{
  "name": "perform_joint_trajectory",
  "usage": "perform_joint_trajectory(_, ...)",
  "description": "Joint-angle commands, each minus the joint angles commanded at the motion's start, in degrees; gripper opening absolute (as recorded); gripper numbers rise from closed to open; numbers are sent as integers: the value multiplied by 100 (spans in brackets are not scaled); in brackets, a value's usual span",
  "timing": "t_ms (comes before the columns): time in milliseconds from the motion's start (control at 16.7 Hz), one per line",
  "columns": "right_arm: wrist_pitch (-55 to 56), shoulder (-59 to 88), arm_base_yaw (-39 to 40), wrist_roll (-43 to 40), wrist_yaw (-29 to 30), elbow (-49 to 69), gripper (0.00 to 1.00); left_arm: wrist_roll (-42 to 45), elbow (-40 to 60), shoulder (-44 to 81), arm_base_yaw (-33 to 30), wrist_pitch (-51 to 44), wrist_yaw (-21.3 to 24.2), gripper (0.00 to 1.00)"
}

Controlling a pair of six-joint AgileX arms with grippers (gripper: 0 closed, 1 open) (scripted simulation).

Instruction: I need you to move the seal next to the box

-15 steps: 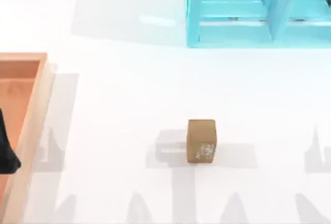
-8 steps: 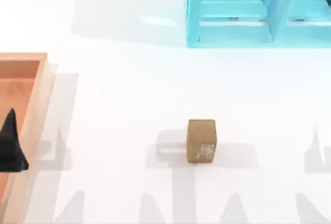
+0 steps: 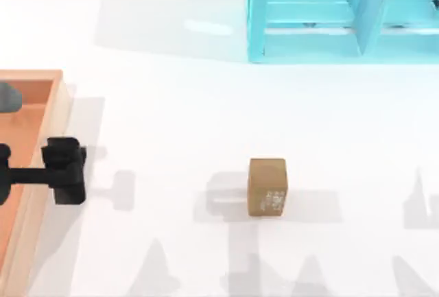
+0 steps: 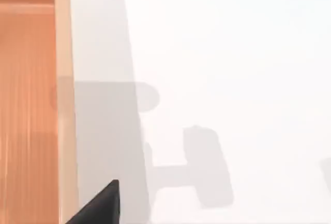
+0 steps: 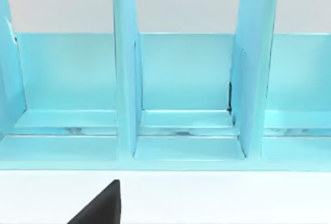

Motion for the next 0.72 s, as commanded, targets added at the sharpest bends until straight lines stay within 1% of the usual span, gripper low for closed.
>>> perform_joint_trajectory(420,0,0,0,0,0,0,100,-1425,3422,3919,-1418,-2635,-7,100)
perform_joint_trajectory(720,0,0,0,0,0,0,100,-2361,5917,6384,-2289,-4109,-50,100)
